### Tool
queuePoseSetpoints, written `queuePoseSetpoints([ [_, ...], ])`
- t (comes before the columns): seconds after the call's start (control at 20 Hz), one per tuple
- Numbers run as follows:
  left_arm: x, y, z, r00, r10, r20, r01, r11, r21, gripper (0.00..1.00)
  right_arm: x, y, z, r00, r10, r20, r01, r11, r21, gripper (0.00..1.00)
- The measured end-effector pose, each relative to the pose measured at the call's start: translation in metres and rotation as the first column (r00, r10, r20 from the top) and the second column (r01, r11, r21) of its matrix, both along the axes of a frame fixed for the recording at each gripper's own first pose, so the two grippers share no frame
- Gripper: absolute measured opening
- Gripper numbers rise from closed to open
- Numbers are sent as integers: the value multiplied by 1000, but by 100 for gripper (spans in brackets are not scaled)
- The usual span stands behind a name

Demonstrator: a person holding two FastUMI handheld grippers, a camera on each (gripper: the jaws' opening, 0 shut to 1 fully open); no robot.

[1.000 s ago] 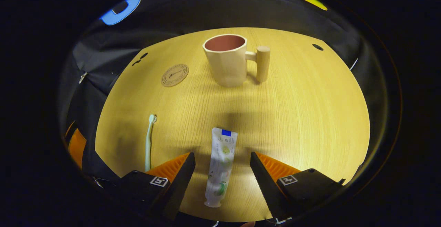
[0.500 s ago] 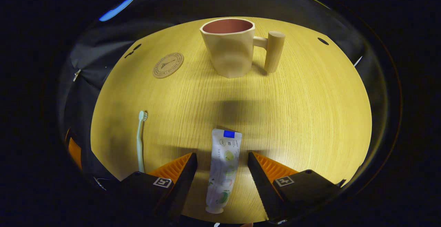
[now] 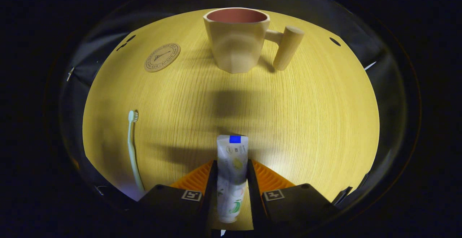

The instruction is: Put the toothbrush and toothpaste on the desktop into the cup, then pick up the cup and place it on the coaster on the desktop.

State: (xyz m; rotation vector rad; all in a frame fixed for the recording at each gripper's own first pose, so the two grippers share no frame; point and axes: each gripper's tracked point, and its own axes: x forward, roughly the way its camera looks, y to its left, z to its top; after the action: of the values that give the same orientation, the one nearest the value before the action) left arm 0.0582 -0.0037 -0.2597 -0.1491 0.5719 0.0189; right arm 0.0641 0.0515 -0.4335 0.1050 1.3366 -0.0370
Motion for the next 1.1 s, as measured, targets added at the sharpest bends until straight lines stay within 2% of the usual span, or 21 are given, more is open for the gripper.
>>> queuePoseSetpoints([
  [0.05, 0, -1, 0, 1000, -1, -1, 1, 1000, -8, 97, -2, 1, 0, 1000, -4, -9, 4, 1000, 5, 48],
  [0.1, 0, -2, 0, 1000, -3, -2, 3, 1000, -12, 97, -6, 2, 0, 1000, -7, -27, 7, 1000, 16, 43],
  [0.15, 0, -2, 1, 1000, -3, -3, 3, 1000, -12, 97, -7, 3, 1, 1000, -8, -24, 9, 1000, 25, 42],
  [0.2, 0, -2, 1, 1000, -4, -3, 4, 1000, -10, 92, -9, 5, 2, 1000, -10, -26, 11, 999, 38, 40],
  [0.25, -1, -3, 1, 1000, -6, -4, 6, 1000, -7, 97, -8, 5, 3, 1000, -16, -11, 17, 998, 54, 39],
  [0.3, -2, -3, -1, 1000, -8, -7, 8, 1000, -4, 97, -8, 8, 4, 1000, -18, -3, 19, 997, 78, 39],
  [0.35, -2, -4, -2, 1000, -11, -12, 11, 1000, -3, 92, -6, 12, 5, 1000, -8, 18, 6, 993, 116, 34],
  [0.4, -2, -6, -4, 1000, -14, -16, 14, 1000, -5, 97, -6, 17, 6, 1000, -7, 21, 3, 987, 160, 34],
  [0.45, -1, -8, -5, 1000, -17, -22, 17, 1000, -7, 97, -6, 20, 6, 999, -25, 35, 18, 982, 189, 27],
  [0.5, -1, -12, -7, 999, -24, -30, 24, 1000, -10, 97, -6, 24, 5, 999, -34, 36, 25, 974, 226, 27],
  [0.55, 1, -15, -9, 999, -32, -37, 32, 999, -13, 97, -5, 23, 7, 998, -55, 38, 44, 967, 249, 18],
  [0.7, 6, -27, -18, 995, -64, -76, 62, 997, -39, 94, -6, 24, 5, 997, -44, 57, 27, 958, 284, 18],
  [0.75, 9, -30, -22, 993, -72, -94, 68, 996, -51, 91, -6, 22, 9, 997, -48, 65, 26, 955, 294, 10],
  [0.95, 19, -38, -41, 981, -83, -174, 65, 992, -107, 80, -11, 23, 12, 997, -55, 62, 29, 932, 361, 10],
  [1.1, 22, -43, -59, 967, -86, -238, 58, 991, -124, 78, -8, 13, 20, 993, -84, 78, 46, 915, 400, 10],
])
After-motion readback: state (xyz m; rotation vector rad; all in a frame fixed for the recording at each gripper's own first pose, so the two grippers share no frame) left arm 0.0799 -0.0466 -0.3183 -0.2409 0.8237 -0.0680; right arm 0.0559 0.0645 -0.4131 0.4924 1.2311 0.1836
